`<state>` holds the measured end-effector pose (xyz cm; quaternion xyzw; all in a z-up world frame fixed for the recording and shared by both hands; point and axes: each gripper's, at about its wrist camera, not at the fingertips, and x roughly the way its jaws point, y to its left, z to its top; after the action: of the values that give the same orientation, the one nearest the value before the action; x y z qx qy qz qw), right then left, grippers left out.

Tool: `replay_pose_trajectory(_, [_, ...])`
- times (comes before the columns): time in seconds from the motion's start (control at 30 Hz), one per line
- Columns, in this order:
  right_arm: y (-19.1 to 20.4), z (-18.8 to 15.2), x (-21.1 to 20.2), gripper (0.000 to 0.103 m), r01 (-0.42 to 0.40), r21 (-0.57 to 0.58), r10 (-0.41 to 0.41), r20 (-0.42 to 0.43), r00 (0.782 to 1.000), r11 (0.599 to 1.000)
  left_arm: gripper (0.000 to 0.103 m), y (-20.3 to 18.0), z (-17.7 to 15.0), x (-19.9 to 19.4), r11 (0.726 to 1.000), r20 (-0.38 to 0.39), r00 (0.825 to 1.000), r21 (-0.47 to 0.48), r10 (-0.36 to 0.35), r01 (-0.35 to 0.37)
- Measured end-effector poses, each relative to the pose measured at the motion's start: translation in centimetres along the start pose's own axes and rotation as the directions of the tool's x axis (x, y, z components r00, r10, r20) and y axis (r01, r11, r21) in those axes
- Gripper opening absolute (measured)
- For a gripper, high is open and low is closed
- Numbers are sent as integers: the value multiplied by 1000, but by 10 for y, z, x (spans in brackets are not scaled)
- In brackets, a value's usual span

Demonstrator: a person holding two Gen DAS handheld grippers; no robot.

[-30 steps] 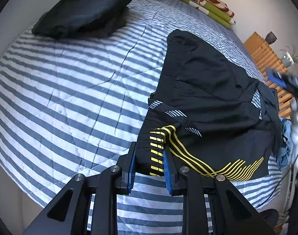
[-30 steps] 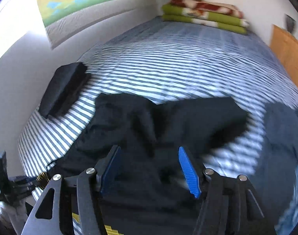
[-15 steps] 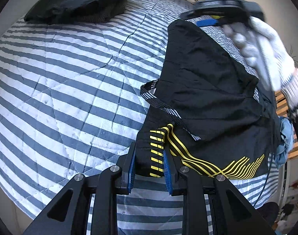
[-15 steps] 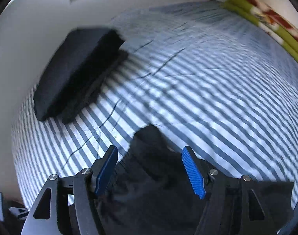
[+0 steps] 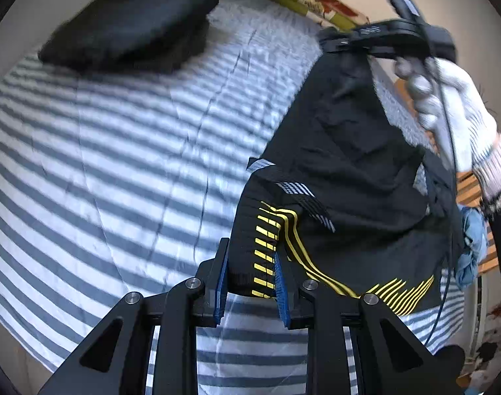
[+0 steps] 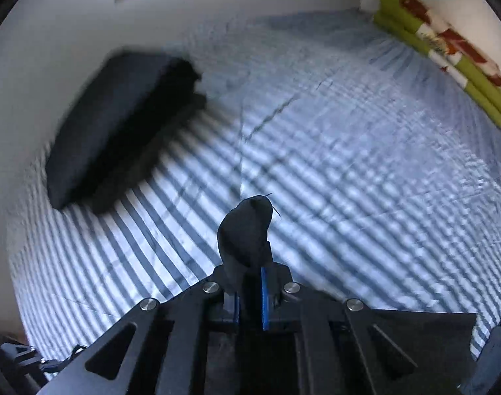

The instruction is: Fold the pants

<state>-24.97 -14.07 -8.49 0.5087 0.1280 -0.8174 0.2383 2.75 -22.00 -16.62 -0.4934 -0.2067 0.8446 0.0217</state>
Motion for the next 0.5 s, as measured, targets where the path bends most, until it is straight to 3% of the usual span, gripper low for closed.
replay_pose_trajectory(0.17, [-19,12,-67,7,-36,43,29,149,988,998,26,-17,10,-23,999,55,999,51,3,-5])
replay_pose_trajectory(0.27, [-8,35,-82,7,-41,17,37,208,978,999,26,-25,13,-35,997,87,996,73,21,-27])
replay_pose_trajectory(0.33, [11,53,-80,8,-49,-2,48,255,966,999,26,-29,21,-34,994,111,991,74,74,-83])
replay_pose_trajectory(0.37, [22,63,-74,15,-38,-20,42,263,964,999,26,-26,25,-33,993,114,989,66,93,-101])
replay_pose_trajectory(0.4, [30,71,-65,35,-17,-41,27,251,968,999,26,-22,28,-30,992,106,989,56,106,-113])
replay_pose_trajectory(0.43, [39,77,-54,47,21,-54,-9,221,975,998,26,-13,30,-24,991,89,988,33,123,-127])
replay_pose_trajectory(0.47, [41,80,-49,54,49,-56,-37,197,980,997,26,-4,30,-17,990,67,988,8,136,-137])
replay_pose_trajectory(0.5, [42,79,-47,54,65,-54,-54,192,980,996,26,5,29,-10,989,49,988,0,150,-150])
